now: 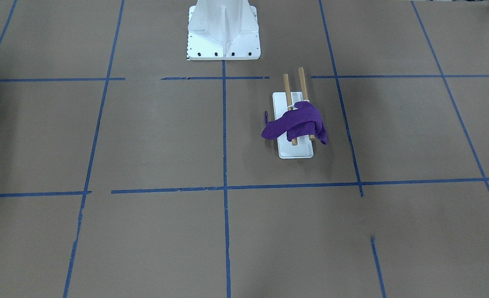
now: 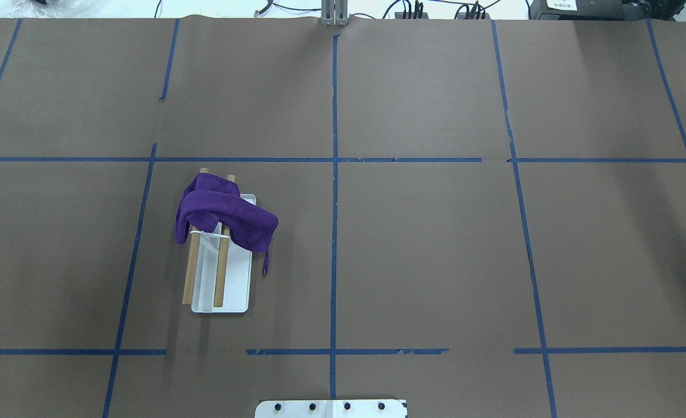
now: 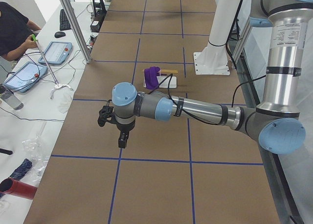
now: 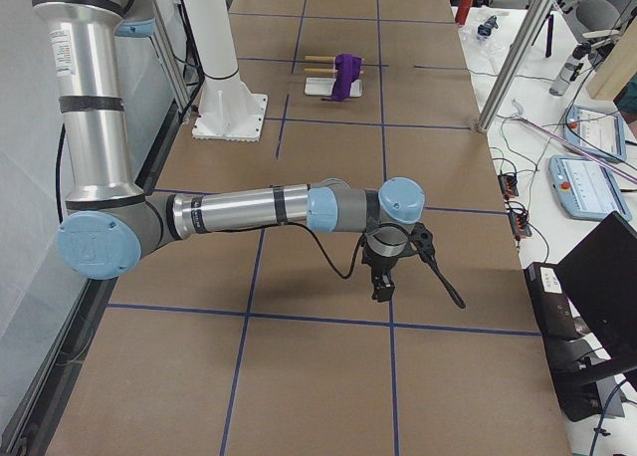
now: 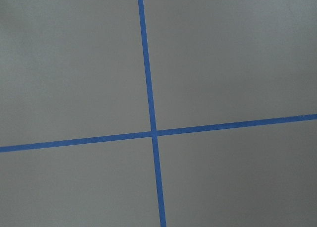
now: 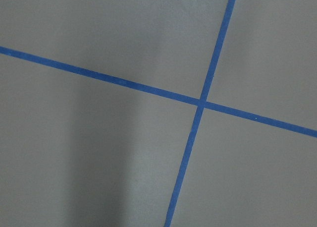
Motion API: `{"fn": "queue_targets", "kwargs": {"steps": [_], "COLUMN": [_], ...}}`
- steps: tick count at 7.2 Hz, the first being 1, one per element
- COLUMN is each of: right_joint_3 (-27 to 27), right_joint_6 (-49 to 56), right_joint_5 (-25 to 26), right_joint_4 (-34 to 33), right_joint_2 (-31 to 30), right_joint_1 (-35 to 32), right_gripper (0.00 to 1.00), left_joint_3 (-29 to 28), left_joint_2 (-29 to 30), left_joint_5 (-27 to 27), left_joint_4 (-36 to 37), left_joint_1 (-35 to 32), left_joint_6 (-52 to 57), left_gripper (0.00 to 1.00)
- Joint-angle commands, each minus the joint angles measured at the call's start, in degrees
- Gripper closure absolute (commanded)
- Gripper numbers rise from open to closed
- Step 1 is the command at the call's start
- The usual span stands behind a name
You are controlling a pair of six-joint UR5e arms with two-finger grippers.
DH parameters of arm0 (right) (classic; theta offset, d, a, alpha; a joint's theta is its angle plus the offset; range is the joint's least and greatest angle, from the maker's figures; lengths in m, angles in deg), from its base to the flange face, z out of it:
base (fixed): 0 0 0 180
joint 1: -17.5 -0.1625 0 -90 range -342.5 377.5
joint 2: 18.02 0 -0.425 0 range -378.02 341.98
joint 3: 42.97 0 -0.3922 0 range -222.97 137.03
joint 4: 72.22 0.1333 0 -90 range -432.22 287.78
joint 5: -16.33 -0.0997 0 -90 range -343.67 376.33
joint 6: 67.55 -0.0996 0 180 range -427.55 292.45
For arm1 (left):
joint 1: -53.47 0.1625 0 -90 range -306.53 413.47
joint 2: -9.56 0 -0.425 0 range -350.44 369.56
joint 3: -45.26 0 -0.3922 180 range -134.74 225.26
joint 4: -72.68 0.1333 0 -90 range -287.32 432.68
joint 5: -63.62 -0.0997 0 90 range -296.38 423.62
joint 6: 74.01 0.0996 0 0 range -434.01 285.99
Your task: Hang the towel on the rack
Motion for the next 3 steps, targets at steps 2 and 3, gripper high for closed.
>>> {"fn": "queue_targets", "kwargs": {"steps": [2,3], "right_joint_3": [-1.3,-1.3], "right_joint_6": [0.1,0.1], "right_joint_5": [-0.1,-0.1], "right_joint_4": [-0.1,-0.1], "right_joint_2": [-2.9,-3.0], "right_joint_1": [-0.1,-0.1], "right_gripper": [0.00,0.00], "left_joint_3": [-0.9,-0.9], "left_joint_2": [0.0,0.5], "left_joint_5": [0.1,0.1], "left_joint_4": [2.7,2.8], "left_joint_1": [0.1,0.1], "left_joint_6": [0.0,0.0], "left_gripper": [0.00,0.00]}}
